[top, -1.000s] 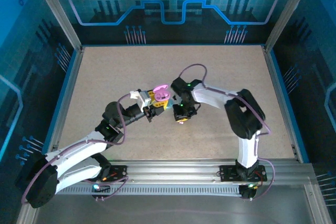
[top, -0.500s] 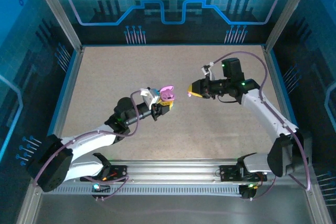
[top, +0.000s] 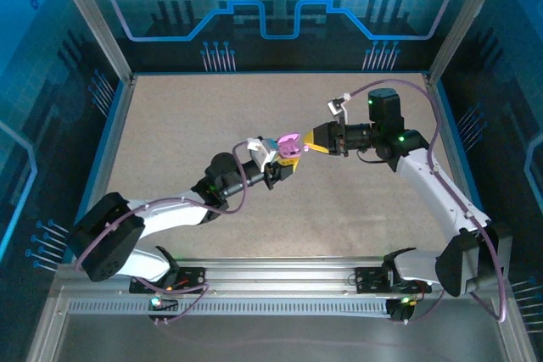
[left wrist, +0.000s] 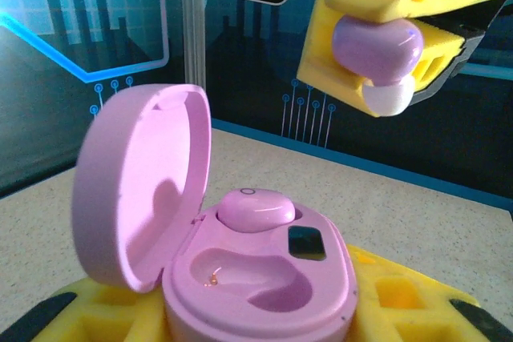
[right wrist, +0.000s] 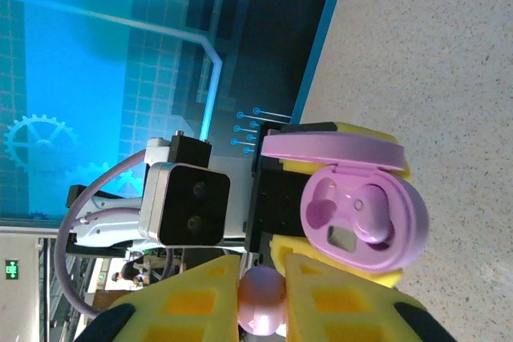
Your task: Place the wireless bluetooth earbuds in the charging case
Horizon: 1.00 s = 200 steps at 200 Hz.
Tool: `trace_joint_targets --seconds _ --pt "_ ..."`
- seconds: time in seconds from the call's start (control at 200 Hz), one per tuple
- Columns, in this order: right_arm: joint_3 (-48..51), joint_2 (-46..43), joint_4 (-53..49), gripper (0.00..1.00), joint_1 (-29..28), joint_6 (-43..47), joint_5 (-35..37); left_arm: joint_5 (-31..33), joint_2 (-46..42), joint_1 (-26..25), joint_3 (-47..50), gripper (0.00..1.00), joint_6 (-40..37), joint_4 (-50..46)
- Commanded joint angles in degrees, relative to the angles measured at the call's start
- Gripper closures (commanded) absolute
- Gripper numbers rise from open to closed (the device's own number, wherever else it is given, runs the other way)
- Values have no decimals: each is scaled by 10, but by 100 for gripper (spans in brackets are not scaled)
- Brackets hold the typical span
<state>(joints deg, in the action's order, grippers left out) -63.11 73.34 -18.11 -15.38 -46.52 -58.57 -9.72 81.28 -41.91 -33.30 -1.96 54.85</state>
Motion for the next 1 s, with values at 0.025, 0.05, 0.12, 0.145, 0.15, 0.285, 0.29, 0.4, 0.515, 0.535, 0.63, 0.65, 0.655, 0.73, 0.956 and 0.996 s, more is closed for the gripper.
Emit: trace_joint_targets --seconds 0.025,0.05,0.12,0.145,0.15,0.285,0.29,0.4,0.515,0.535,0.63,0.65,0.655,0.73,0.956,0.996 --pt "-19 -11 -8 80 -11 8 0 39 29 -22 -29 63 -21 64" --pt "-20 -12 -8 80 -12 9 2 44 34 -25 -31 63 -23 71" --pt "-25 -11 -20 80 -17 19 11 58 46 -35 -35 63 -28 88" --pt "-27 -10 -26 80 -19 25 15 62 51 -38 -37 64 -29 91" --pt "-28 -9 -27 80 -20 25 16 62 51 -38 -37 64 -29 92" --pt "-32 -6 -34 80 -27 34 27 70 66 -50 -46 63 -36 106" --pt "-32 -6 -35 80 -28 35 28 70 66 -50 -46 63 -37 107" --pt "-41 -5 -52 80 -38 53 51 72 71 -53 -50 63 -36 114" --pt "-52 -3 -79 80 -49 78 82 73 74 -55 -51 63 -36 122" --pt "-53 -2 -84 80 -50 81 88 73 75 -55 -51 63 -36 123" --pt "-56 0 -94 80 -54 88 111 73 75 -56 -52 63 -36 126" --pt "-55 0 -96 80 -55 88 115 73 75 -57 -52 64 -36 126" --pt "-55 0 -96 80 -55 88 115 73 75 -57 -52 63 -36 127" --pt "-57 0 -100 79 -59 93 123 74 76 -58 -52 64 -36 130" --pt "-67 5 -120 79 -68 109 152 74 77 -62 -53 63 -34 134" --pt "-68 5 -119 79 -70 109 155 74 77 -62 -53 63 -35 135"
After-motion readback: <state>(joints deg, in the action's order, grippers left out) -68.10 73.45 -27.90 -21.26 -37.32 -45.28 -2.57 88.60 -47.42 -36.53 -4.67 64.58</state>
